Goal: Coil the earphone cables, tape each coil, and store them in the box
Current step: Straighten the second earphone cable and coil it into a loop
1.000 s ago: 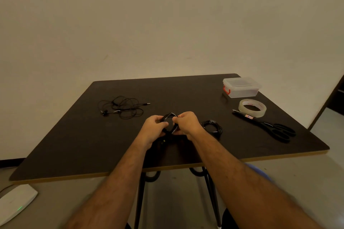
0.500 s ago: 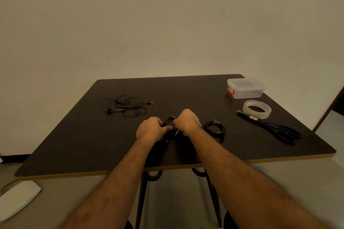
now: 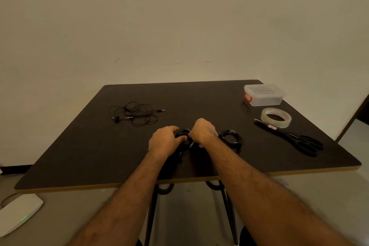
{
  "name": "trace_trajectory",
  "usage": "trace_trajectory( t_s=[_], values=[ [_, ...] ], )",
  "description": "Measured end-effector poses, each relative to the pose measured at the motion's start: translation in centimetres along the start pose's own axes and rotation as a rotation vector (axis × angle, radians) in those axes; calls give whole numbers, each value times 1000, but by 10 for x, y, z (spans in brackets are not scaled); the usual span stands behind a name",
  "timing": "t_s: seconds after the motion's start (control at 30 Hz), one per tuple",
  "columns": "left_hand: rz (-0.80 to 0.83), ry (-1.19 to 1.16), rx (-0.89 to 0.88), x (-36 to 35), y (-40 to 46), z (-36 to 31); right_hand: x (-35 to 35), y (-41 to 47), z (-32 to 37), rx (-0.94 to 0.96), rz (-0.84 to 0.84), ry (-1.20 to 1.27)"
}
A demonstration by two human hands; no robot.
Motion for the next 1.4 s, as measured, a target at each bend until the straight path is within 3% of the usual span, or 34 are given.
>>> trace_trajectory(
  t_s=[0.13,0.53,0.97,1.4],
  values=[
    [-49,-147,19,3,2,2,-2,1,-1,11,-2,4],
    [-96,-172,67,-2,4,6,3,2,-7,28,85,120],
    [-119,-211,74,-2,4,8,4,3,-15,42,69,223],
    [-279,-260,28,12,-7,0,17,-6,-18,202,-141,169]
  ],
)
Point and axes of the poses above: each hand's wrist, its own y-axis towards the middle knuckle, its own x-axis out of the back of the hand, z = x × y, the point moved 3 cm from there along y, towards the middle knuckle, and after that the axes turned 1 degree about -x, right-handed, at the moved point
